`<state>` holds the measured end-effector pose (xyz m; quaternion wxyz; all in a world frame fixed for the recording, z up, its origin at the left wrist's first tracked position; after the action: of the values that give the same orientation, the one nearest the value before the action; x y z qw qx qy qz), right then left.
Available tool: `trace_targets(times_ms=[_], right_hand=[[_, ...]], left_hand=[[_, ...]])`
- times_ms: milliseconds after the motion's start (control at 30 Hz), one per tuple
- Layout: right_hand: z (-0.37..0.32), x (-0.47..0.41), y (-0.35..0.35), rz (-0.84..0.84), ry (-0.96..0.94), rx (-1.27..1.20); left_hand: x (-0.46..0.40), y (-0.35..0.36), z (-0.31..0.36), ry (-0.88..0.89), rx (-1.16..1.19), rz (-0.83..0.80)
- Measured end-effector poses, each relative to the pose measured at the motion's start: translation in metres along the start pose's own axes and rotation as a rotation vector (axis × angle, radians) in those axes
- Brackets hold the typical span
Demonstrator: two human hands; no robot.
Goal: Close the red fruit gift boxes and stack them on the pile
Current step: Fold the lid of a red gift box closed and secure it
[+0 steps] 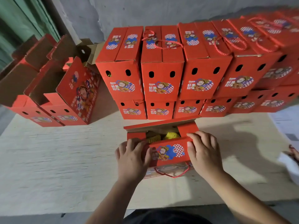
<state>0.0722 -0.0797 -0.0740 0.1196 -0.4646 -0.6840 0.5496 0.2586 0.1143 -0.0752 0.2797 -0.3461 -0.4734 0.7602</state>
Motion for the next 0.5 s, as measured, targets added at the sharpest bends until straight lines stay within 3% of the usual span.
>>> trace_targets(times_ms=[200, 400, 500], right_hand=[[0.001, -0.001, -0.001, 0.073, -0.008, 0.069], [-0.003, -0.013, 0.008, -0.044, -0.027, 0.161], [-0.002, -0.015, 0.01, -0.135, -0.021, 0.133]], left_hand=[[0.0, 0.001, -0.003, -0.013, -0.007, 0.018], [-0.005, 0.009, -0.004, -0.024, -0.119, -0.077], [-0.003, 0.007, -0.004, -0.036, -0.135, -0.02]])
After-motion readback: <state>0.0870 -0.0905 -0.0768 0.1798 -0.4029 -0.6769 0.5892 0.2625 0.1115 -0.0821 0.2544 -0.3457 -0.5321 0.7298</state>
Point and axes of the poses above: each hand's wrist, its own x-axis away from the middle knuckle, its own y-axis out of the palm, z = x × y, the point moved 7 cm from there along -x, towards the middle knuckle, and after that the axes turned 9 degrees about y, right-handed, at the moved point
